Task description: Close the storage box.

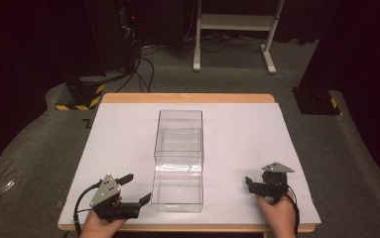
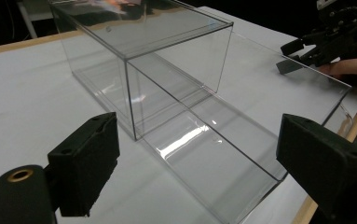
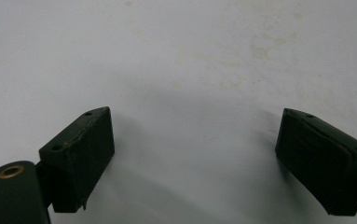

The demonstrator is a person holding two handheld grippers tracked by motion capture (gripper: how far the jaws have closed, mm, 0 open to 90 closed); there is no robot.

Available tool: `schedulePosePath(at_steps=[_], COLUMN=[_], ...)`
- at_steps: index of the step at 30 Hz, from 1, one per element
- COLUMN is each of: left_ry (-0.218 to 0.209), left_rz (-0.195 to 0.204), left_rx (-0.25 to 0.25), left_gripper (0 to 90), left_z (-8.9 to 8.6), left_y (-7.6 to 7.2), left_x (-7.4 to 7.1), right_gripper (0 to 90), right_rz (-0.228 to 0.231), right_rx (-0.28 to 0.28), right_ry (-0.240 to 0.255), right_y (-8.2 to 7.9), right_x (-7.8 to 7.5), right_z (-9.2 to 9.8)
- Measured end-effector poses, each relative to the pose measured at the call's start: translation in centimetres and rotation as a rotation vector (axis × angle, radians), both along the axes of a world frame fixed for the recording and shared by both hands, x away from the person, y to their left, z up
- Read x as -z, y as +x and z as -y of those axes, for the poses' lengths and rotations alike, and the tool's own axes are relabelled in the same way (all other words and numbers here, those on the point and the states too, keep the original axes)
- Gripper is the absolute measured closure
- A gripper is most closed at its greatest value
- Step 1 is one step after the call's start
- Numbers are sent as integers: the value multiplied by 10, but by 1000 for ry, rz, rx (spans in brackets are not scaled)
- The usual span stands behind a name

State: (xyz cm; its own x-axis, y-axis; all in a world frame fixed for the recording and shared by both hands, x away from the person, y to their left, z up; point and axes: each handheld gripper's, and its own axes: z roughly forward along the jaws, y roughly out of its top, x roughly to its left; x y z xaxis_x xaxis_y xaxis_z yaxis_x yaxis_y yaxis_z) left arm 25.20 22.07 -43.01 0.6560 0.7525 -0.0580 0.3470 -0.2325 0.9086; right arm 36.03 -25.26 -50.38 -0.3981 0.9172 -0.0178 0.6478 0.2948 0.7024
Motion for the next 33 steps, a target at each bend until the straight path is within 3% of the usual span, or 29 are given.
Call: schedulePosePath(at_steps=[8,22,33], left_ry=[-8,31,36], left_rz=[-11,-45,-77], left_rx=[35,71,61], left_gripper=[135,133,142], left_z=[9,25,21], left_y=[-4,-12,-6], left_x=[2,17,27], right_gripper=[114,114,114], right_rz=[0,0,0], right_rx=[0,0,0], right_ry=[0,0,0], right_y=[0,0,0], right_x=[0,0,0], right_z=[0,0,0])
